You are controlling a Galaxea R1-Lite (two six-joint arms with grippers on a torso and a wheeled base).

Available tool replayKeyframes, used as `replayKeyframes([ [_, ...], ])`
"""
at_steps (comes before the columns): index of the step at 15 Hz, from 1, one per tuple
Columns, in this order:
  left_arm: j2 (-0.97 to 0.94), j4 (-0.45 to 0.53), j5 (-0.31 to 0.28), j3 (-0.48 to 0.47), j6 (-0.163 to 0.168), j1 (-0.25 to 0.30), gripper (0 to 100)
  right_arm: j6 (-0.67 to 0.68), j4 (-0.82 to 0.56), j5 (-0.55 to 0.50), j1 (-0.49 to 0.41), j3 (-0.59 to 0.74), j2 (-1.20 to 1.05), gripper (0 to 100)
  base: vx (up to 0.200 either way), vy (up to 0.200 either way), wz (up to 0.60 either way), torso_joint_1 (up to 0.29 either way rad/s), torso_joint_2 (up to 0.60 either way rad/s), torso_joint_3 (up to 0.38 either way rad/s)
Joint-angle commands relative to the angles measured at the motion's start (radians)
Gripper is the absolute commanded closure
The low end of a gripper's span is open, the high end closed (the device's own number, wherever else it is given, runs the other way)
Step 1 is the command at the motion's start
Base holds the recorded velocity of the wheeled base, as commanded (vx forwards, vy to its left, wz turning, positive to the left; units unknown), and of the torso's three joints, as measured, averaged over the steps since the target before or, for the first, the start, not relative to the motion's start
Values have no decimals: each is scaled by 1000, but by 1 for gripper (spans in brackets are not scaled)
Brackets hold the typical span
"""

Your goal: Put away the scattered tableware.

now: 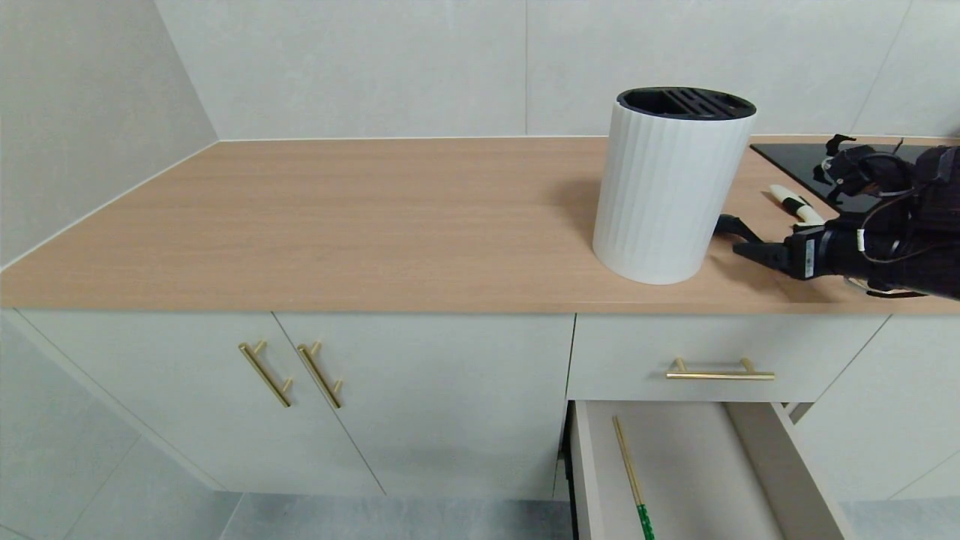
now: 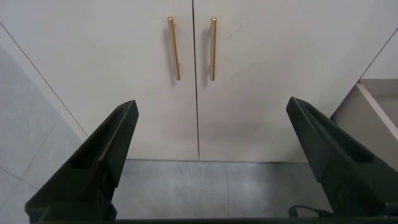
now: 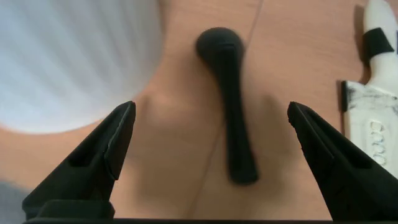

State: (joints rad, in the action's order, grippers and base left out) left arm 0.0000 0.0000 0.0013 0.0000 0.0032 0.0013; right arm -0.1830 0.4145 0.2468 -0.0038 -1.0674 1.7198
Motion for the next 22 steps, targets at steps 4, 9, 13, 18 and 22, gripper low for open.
replayKeyframes([
  [4, 2, 0, 0, 0, 0, 0, 0, 4, 1, 2, -18, -26, 75, 0, 0, 0, 0, 0, 0, 0],
  [9, 2, 0, 0, 0, 0, 0, 0, 10, 0, 2, -19, -35, 86, 0, 0, 0, 0, 0, 0, 0],
  [13, 2, 0, 0, 0, 0, 0, 0, 10, -3, 2, -19, -45, 112, 100, 0, 0, 0, 0, 0, 0],
  [18, 2, 0, 0, 0, 0, 0, 0, 10, -3, -4, -19, -45, 110, 100, 0, 0, 0, 0, 0, 0],
  [22, 2, 0, 0, 0, 0, 0, 0, 19, -6, -31, -15, -43, 80, 100, 0, 0, 0, 0, 0, 0],
])
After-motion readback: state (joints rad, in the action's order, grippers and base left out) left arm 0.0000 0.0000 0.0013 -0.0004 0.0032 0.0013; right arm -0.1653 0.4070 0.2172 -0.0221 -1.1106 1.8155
